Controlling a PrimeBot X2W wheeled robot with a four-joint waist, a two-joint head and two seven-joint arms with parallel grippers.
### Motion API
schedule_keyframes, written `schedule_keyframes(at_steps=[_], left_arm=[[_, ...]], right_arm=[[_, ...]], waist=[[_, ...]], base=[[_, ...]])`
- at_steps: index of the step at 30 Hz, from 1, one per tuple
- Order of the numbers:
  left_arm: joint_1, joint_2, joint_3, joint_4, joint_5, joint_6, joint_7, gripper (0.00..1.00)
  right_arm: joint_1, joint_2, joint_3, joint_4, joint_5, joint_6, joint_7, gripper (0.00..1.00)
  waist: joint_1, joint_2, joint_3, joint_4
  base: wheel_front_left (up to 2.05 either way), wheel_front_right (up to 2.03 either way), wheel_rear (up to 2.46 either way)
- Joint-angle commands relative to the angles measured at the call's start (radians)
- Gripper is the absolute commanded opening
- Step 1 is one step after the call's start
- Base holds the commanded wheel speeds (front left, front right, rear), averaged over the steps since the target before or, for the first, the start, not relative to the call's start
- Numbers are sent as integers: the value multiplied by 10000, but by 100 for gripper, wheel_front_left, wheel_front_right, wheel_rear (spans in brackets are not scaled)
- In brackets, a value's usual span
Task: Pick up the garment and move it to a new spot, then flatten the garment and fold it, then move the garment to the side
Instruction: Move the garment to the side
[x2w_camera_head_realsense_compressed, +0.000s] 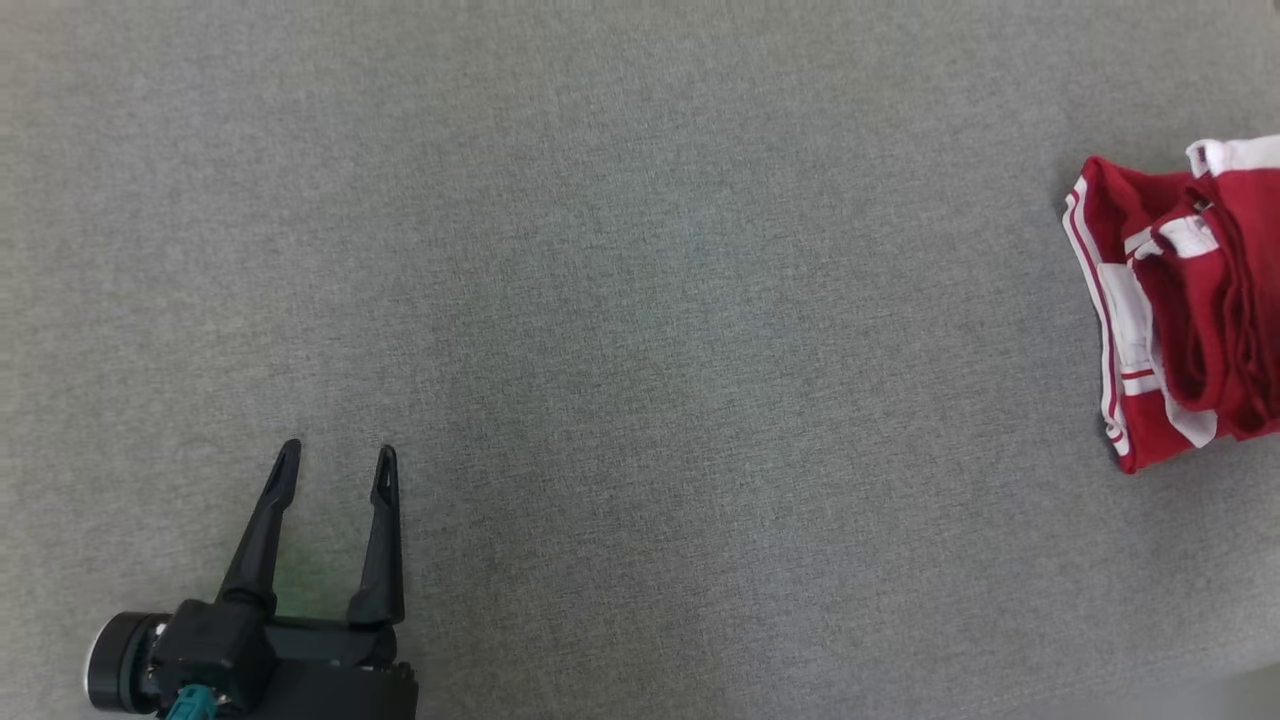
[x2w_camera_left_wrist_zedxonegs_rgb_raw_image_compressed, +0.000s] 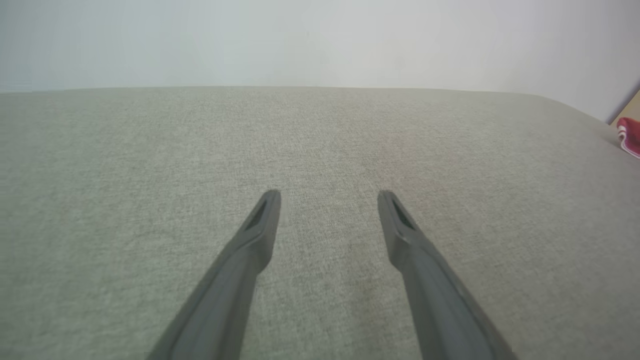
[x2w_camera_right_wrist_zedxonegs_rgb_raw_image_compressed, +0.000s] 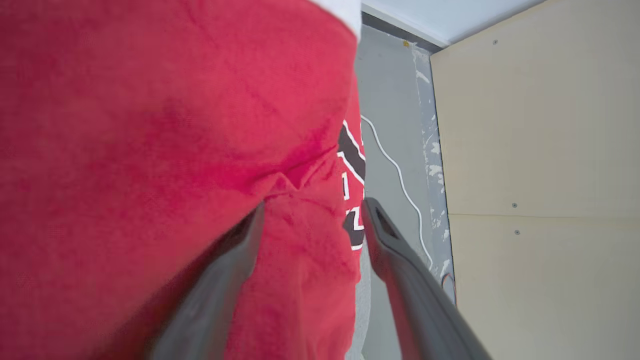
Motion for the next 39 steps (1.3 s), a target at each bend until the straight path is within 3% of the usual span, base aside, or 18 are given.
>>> schedule_keyframes(at_steps=[1, 6, 11, 19, 27, 33, 39], left_arm=[[-89, -3, 29, -4, -112, -39, 3, 100], [193, -61, 148, 161, -410, 66, 3, 100], [670, -96, 322, 360, -645, 268, 3, 100], [1589, -109, 388, 681, -1118, 624, 1, 100], [1765, -108, 505, 1013, -1177, 704, 3, 100], [1898, -105, 806, 1346, -1043, 452, 3, 100], [2035, -108, 1095, 1580, -828, 193, 3, 100]], right_arm=[[224, 133, -130, -30, -80, -33, -42, 100], [1053, 1082, -943, -728, -57, -33, -950, 100], [2180, 1764, -1035, -1747, 409, -33, -2106, 100], [4161, 2109, -370, -3646, 1511, -33, -3345, 100], [5738, 2682, 10, -5312, 2219, -33, -5040, 100], [6511, 3217, 40, -5423, 2126, -33, -6317, 100], [6748, 3700, 86, -4806, 2339, -34, -6858, 100]], waist=[[-2, -1, -229, 26], [-2, -1, -1163, 117], [-2, -1, -2408, 132], [-2, -1, -4142, 222], [-2, -1, -4734, 570], [-2, -1, -5066, 762], [-2, -1, -5272, 814]], base=[[0, 0, 0], [0, 0, 0], [0, 0, 0], [0, 0, 0], [0, 0, 0], [0, 0, 0], [0, 0, 0]])
